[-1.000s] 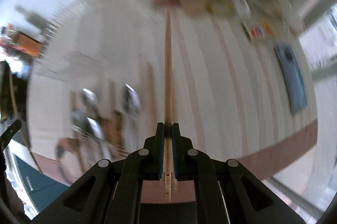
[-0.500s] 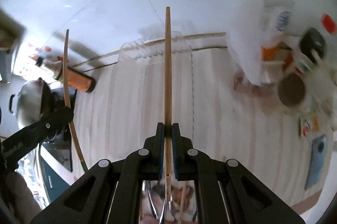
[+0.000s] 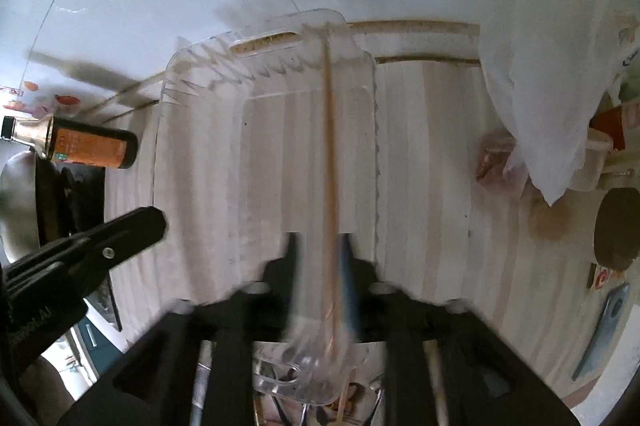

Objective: Organize utensils
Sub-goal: 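Carry both chopsticks into the clear plastic basket and open both tools, then return to the mat and grasp a chopstick with each tool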

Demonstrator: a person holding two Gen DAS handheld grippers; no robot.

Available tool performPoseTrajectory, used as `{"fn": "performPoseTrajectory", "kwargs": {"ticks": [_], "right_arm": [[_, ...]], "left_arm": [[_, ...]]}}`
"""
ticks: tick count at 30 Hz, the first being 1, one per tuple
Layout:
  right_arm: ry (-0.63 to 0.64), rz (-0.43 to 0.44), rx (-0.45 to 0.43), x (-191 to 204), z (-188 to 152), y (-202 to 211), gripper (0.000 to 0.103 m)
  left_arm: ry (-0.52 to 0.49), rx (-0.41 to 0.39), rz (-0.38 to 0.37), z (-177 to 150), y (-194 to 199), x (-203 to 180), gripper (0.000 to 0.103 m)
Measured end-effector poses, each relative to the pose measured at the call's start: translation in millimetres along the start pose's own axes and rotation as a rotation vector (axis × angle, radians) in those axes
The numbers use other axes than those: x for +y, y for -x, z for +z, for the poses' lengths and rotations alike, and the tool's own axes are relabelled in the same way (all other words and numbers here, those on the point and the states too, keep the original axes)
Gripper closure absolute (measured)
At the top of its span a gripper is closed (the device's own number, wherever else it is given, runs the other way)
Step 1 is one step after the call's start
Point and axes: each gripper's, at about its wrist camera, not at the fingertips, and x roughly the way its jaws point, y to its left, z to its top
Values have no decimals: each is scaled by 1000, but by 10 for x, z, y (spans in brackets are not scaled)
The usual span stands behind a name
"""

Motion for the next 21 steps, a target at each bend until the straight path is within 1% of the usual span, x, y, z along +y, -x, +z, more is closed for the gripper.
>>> {"fn": "performPoseTrajectory", "kwargs": {"ticks": [1, 2, 3, 4, 5, 7, 8, 9, 11, 14, 16, 18, 20, 21], "right_arm": [[-4, -4, -7, -4, 1, 17, 57], [-6, -11, -19, -23, -41, 55, 56], [-1, -19, -27, -18, -58, 91, 55], [4, -29, -42, -29, -115, 143, 54], [4, -36, -57, -44, -169, 194, 51], [10, -72, -97, -56, -276, 316, 48], [11, -83, -119, -62, -327, 384, 46], [6, -95, -151, -86, -412, 452, 39], [-4, -101, -205, -138, -561, 565, 35], [-13, -120, -275, -185, -777, 703, 34], [-24, -125, -302, -221, -915, 771, 34], [-31, -144, -322, -248, -1034, 810, 34], [-47, -161, -340, -300, -1202, 838, 34], [-55, -164, -343, -328, -1266, 841, 34]], "left_arm": [[-6, -28, 25, -55, 52, 18, 83], [-7, -53, 47, -96, 91, 35, 78], [-10, -94, 89, -169, 152, 61, 64], [-13, -126, 110, -215, 201, 72, 50], [-14, -157, 123, -262, 249, 89, 44], [-16, -231, 158, -392, 342, 135, 12], [-16, -255, 161, -450, 379, 156, 6], [-18, -275, 161, -513, 410, 177, 1], [-26, -301, 173, -618, 456, 209, 0], [-29, -329, 183, -786, 499, 244, 0], [-33, -339, 207, -886, 508, 241, 0], [-47, -348, 213, -1008, 506, 248, 0], [-54, -337, 214, -1143, 461, 267, 0], [-53, -314, 205, -1227, 405, 293, 0]]}}
